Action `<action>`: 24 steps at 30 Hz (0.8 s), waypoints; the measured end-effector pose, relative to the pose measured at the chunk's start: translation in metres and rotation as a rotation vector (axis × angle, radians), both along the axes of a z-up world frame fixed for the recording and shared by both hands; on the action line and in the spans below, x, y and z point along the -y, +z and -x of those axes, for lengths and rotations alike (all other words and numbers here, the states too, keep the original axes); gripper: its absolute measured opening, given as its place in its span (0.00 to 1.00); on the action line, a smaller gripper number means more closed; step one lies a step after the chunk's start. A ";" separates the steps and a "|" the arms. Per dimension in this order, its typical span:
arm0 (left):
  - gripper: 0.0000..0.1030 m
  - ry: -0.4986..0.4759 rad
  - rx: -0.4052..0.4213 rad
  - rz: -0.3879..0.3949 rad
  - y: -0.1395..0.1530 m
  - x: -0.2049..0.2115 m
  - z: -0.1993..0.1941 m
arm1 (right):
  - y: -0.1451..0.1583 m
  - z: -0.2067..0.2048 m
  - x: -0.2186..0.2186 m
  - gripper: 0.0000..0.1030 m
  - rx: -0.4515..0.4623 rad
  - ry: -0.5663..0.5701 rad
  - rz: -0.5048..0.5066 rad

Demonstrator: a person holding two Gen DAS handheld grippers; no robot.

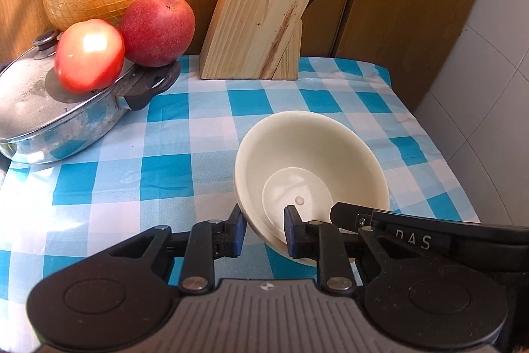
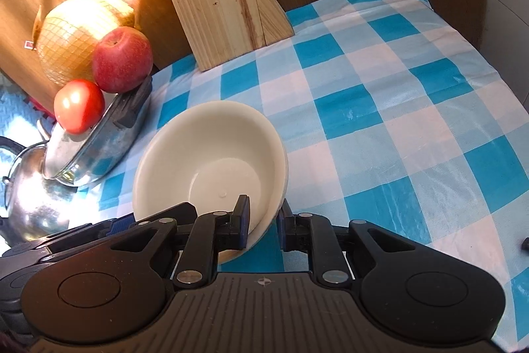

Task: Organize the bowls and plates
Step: 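Carry the cream bowls with both grippers onto the pink-flowered plate stack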

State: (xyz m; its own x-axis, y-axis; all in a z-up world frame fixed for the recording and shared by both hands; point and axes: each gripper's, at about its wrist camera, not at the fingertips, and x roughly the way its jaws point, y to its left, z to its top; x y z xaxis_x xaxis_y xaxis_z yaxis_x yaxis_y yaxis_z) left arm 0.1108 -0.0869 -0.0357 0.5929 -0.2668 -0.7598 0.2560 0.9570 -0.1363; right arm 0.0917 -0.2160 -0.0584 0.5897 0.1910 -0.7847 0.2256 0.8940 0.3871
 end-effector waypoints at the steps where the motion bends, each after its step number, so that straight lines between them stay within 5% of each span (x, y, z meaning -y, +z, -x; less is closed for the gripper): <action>1: 0.17 -0.001 0.007 0.002 0.003 0.000 0.002 | 0.004 0.002 0.000 0.22 0.013 0.001 0.003; 16: 0.17 -0.039 0.204 0.003 0.059 0.000 0.064 | 0.066 0.052 -0.009 0.23 0.199 0.017 0.054; 24: 0.18 -0.039 0.238 0.016 0.072 -0.006 0.106 | 0.081 0.086 -0.019 0.24 0.257 0.018 0.053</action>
State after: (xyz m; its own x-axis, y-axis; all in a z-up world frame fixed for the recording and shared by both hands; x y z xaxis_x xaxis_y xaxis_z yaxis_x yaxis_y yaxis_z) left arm 0.0047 -0.0806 0.0367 0.7437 -0.3040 -0.5953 0.3198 0.9439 -0.0824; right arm 0.0055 -0.1970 0.0231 0.7680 0.1658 -0.6186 0.1098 0.9175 0.3823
